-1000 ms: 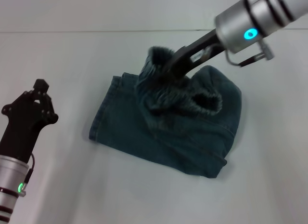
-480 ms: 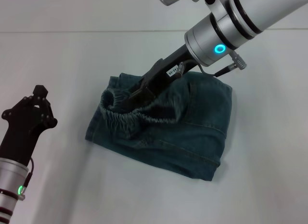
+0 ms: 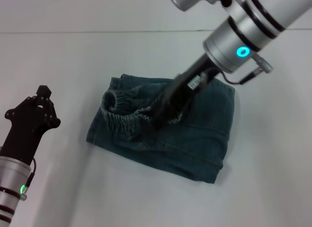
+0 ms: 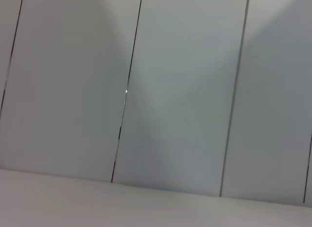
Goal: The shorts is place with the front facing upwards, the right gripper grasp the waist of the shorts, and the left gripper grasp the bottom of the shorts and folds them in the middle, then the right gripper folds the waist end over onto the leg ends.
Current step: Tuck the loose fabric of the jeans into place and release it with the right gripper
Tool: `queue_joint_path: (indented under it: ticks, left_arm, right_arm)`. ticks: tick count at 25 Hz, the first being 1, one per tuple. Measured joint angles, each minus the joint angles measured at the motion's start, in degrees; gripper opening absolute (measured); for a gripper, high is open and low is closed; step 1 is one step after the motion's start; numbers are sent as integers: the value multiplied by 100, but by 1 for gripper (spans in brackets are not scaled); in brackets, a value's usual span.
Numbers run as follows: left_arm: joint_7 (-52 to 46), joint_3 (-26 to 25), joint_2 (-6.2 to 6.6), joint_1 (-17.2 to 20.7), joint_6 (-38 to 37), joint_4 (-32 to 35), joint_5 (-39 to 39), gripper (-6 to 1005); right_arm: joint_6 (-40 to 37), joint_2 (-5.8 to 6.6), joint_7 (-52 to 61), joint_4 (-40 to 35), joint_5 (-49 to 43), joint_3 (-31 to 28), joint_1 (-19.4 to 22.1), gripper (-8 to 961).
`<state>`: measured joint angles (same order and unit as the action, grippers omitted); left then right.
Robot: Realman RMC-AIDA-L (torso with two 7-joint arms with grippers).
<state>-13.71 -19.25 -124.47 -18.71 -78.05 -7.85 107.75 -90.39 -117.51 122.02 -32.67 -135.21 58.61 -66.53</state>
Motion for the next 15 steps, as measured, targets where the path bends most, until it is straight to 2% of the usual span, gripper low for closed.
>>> queue_joint_path:
  ticks: [1, 4, 6, 12, 15]
  left_arm:
    - [0, -4, 1, -8, 9, 1, 0, 1]
    - [0, -60, 5, -43, 36, 2, 1, 0]
    - [0, -124, 11, -58, 47, 6, 0, 0]
    - [0, -175, 21, -128, 48, 19, 0, 0]
    - [0, -175, 20, -144, 57, 28, 0, 0]
  right_arm:
    - [-250, 32, 32, -9, -21, 3, 36, 743]
    - [-348, 45, 121, 4, -135, 34, 89, 955]
    - [-323, 29, 163, 52, -309, 47, 119, 955]
    - [-81, -151, 256, 89, -636, 87, 179, 956]
    - [197, -190, 334, 220, -736, 168, 163, 955]
